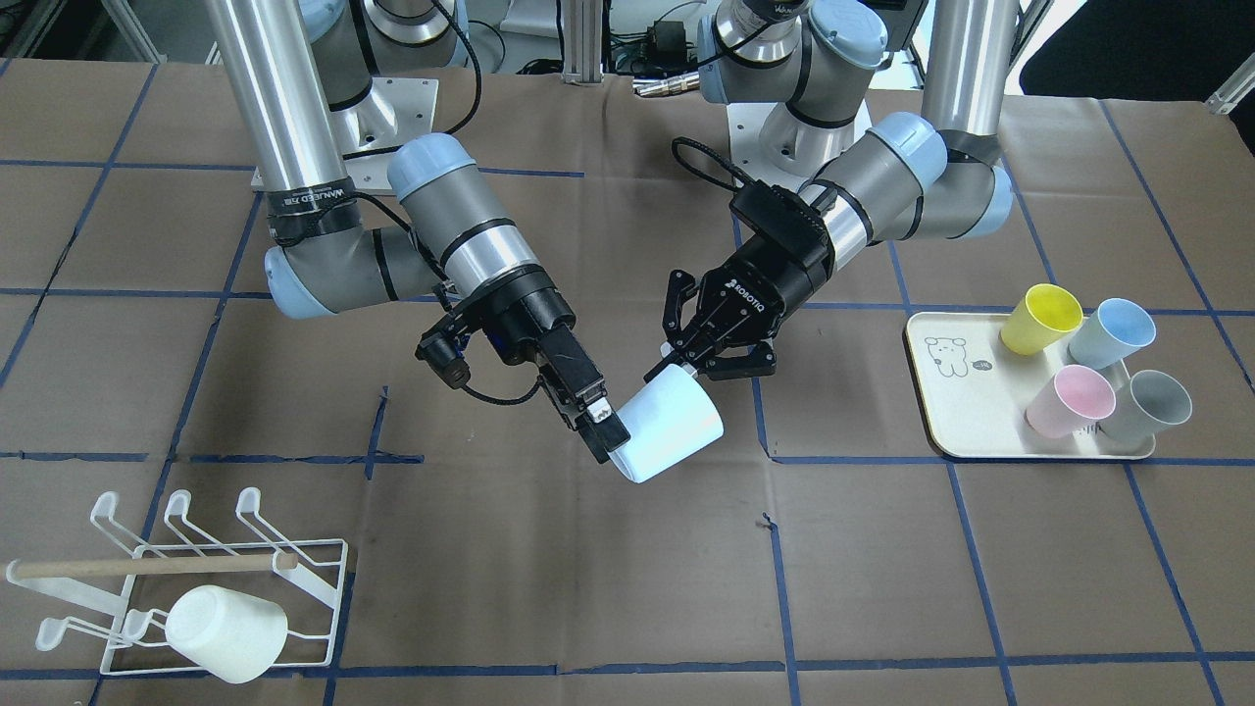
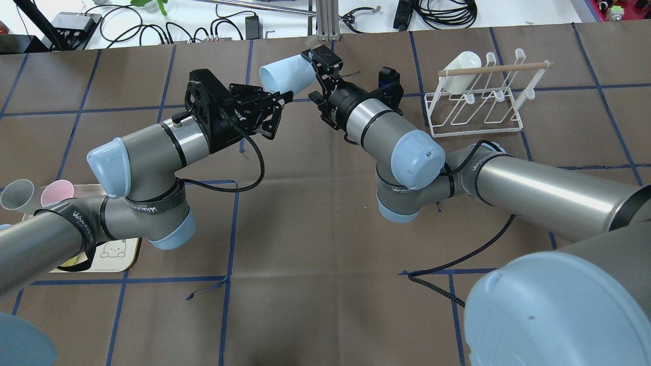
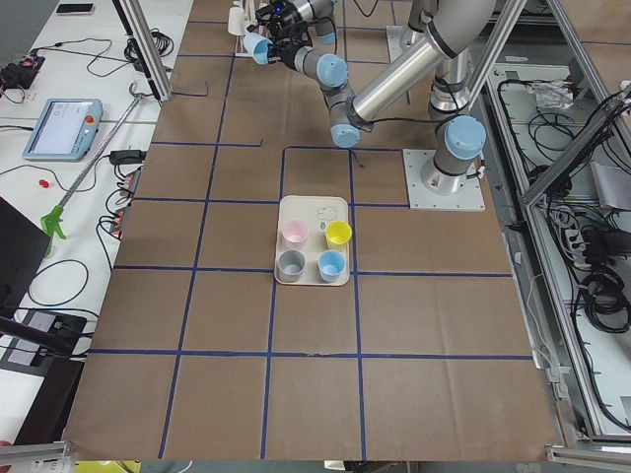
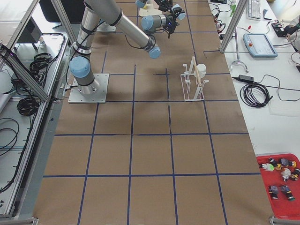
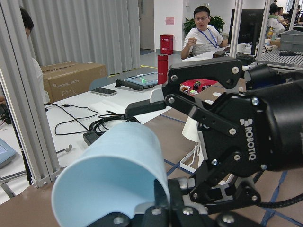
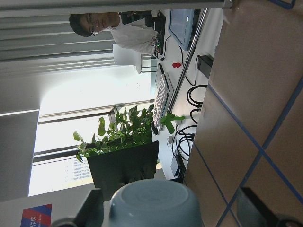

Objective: Transfer IKEA cup to right arm and place on rack

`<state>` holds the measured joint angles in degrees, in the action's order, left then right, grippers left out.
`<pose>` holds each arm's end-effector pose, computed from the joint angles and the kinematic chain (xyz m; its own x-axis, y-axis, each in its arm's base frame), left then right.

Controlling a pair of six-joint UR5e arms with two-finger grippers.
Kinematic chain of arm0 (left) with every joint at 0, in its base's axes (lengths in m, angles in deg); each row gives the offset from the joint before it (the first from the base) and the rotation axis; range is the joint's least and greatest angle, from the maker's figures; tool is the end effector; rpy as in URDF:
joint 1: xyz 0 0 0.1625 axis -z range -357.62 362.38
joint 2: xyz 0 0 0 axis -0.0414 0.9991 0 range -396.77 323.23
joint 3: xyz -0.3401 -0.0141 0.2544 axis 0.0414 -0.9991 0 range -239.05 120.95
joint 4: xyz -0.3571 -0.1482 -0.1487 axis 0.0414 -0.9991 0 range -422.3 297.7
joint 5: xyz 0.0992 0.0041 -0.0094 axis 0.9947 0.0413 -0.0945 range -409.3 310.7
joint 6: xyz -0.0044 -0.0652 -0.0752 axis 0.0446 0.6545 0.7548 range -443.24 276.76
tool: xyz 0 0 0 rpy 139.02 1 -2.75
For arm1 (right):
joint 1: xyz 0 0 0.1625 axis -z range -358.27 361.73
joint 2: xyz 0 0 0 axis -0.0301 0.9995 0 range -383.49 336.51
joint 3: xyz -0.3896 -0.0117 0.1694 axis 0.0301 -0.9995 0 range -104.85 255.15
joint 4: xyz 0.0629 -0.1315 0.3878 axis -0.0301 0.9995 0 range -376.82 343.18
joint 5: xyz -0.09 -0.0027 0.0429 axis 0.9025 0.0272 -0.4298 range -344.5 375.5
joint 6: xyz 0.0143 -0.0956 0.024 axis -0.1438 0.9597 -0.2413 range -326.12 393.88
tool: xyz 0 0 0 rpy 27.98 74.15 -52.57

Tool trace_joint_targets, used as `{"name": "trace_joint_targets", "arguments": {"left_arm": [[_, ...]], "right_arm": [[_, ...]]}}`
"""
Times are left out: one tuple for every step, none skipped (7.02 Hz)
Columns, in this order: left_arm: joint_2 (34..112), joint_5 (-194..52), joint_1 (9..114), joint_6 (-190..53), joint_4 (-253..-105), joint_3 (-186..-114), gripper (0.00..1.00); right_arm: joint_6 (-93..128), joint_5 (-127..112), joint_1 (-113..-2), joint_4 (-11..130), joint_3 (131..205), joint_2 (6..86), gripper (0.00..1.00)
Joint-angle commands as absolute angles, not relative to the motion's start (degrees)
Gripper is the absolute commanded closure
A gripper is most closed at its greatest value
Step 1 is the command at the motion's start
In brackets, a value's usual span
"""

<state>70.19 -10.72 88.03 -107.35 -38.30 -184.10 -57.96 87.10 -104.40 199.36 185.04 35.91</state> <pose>-0.1752 -0.4817 0.3188 -0.6298 0.7763 -0.0255 0.2429 0.1656 -0.9558 0.3199 -0.5135 0.2990 -0.0422 0.2553 -0.9659 0.8284 0.5494 0.1090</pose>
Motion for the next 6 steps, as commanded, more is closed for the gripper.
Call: {"name": "trace_joint_targets", "arguments": {"left_arm": [[70.19, -10.72, 88.07, -107.32, -38.30, -184.03, 1.00], [70.19, -10.72, 88.07, -107.32, -38.39, -184.03, 1.00], [70.19, -10.72, 88.16, -107.23, -38.39, -184.03, 1.00], [70.19, -10.55, 88.33, -105.84, -38.30, -183.86, 1.00], [70.19, -10.54, 88.33, -105.04, -38.30, -183.68, 1.00], [70.19, -10.54, 88.33, -105.04, -38.22, -183.77, 1.00]], "right_arm": [[-57.97, 87.22, -105.32, 199.31, 184.83, 35.92, 0.01], [-58.06, 87.22, -105.76, 199.31, 184.31, 36.01, 0.02], [-58.06, 87.22, -106.11, 199.31, 184.04, 35.92, 0.02], [-58.49, 87.91, -106.38, 199.22, 184.04, 35.92, 0.02], [-59.37, 88.01, -106.47, 199.22, 183.95, 35.83, 0.02], [-59.46, 88.01, -106.47, 199.13, 183.43, 35.75, 0.02]]}}
